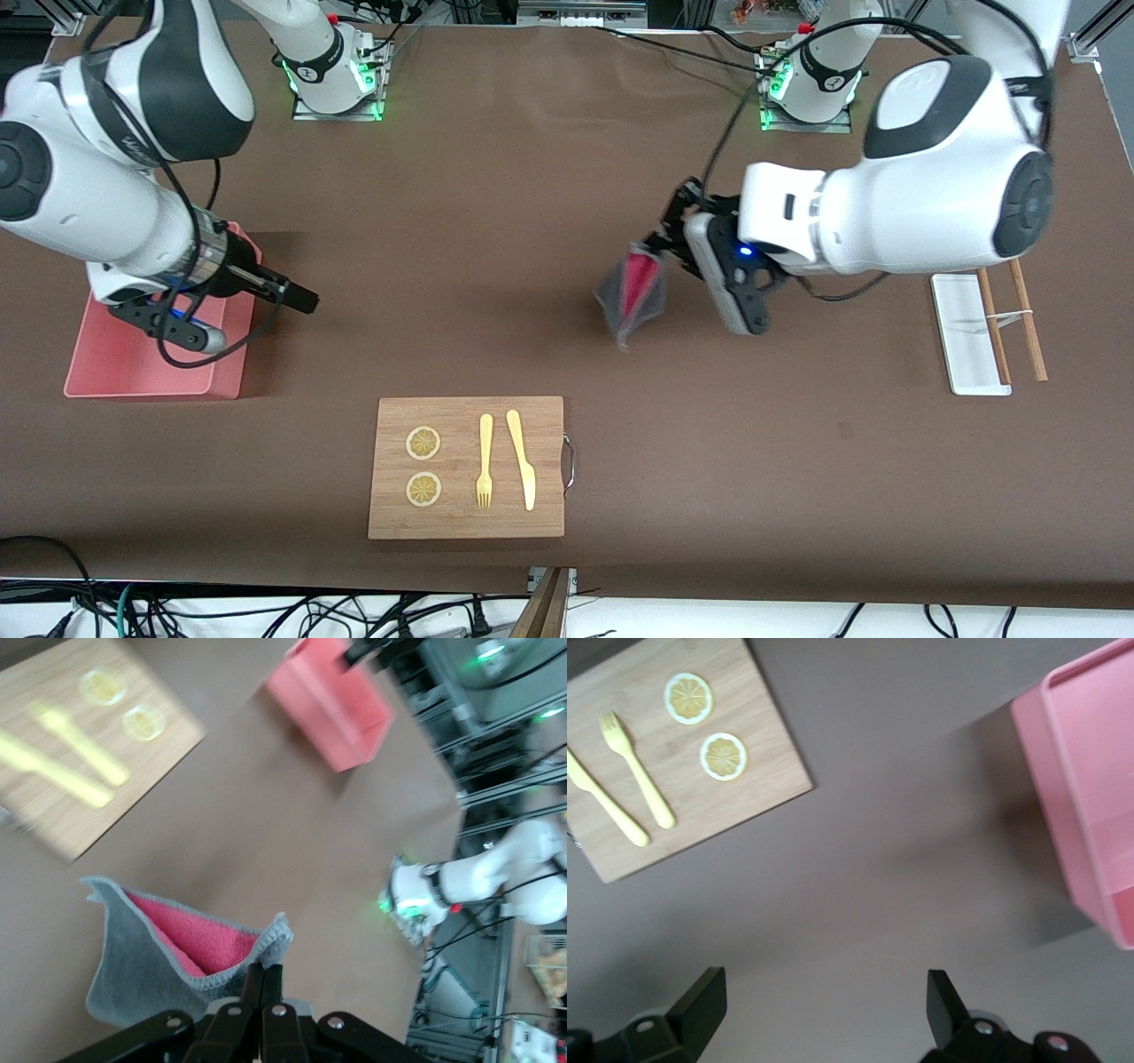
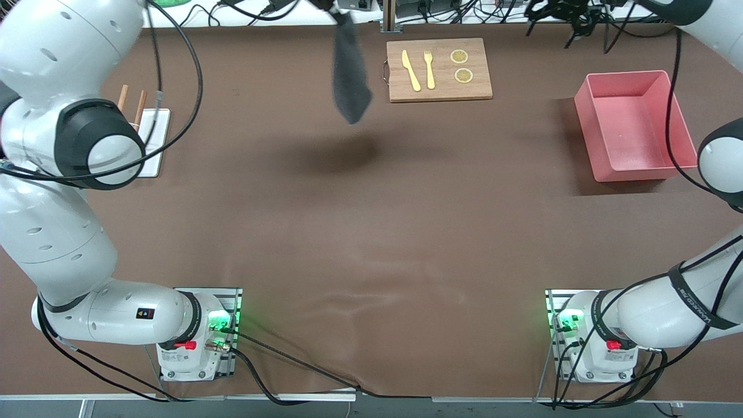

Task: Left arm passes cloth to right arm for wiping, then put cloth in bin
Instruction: 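Carry the cloth to mid-table with the left gripper while the right gripper approaches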

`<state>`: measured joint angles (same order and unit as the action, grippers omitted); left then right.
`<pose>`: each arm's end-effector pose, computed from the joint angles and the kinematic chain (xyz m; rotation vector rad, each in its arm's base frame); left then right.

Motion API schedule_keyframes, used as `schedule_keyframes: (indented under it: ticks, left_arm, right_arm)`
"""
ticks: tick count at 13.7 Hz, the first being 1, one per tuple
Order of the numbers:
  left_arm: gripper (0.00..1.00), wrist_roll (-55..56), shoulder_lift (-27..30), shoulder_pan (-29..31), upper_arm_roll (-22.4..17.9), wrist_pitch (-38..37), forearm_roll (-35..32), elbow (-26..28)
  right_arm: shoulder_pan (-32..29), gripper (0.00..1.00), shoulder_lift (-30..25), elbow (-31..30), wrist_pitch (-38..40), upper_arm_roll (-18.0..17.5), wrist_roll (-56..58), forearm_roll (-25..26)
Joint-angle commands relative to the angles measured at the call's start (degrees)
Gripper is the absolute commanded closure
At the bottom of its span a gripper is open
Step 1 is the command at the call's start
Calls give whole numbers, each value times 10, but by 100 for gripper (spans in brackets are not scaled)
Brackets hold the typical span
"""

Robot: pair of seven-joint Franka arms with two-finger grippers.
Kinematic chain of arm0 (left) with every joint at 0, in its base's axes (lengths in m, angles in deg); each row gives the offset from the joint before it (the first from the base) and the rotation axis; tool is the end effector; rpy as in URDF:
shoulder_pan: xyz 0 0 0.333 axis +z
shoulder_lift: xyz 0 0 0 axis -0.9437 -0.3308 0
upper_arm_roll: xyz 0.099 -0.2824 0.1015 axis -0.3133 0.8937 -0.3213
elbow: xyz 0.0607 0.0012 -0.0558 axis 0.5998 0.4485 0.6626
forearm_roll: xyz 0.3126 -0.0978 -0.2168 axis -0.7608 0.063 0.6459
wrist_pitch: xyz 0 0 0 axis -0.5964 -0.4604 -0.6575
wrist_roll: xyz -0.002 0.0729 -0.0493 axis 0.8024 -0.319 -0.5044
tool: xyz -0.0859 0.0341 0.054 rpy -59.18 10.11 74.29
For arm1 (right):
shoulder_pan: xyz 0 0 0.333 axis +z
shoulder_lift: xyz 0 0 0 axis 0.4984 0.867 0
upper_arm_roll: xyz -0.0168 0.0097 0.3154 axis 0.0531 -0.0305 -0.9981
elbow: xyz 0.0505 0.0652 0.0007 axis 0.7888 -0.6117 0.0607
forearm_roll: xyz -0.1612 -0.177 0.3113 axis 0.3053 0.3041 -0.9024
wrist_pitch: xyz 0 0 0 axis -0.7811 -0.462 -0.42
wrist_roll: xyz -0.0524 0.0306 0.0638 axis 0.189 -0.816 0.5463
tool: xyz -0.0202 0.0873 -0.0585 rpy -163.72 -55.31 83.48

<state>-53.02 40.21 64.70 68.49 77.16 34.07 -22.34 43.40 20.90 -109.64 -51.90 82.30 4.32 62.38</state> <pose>0.6236 -0.3266 0.5652 2.1109 -0.9655 0.0299 0.6275 0.1598 0.4978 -2.9911 0.6528 0.1556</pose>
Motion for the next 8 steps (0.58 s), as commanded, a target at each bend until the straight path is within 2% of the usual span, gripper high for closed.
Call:
schedule_keyframes:
  ticks: [1, 6, 8]
  left_arm:
    - [100, -65, -15, -25, 4, 68, 58, -10]
    - [100, -67, -20, -97, 8, 204, 87, -7]
    - [100, -68, -24, -105, 8, 221, 104, -1]
  right_arm:
    - [14, 0, 12, 0, -31, 4, -49, -45]
    - [76, 0, 50, 0, -104, 4, -167, -53]
    - [98, 0, 70, 0, -147, 4, -218, -53]
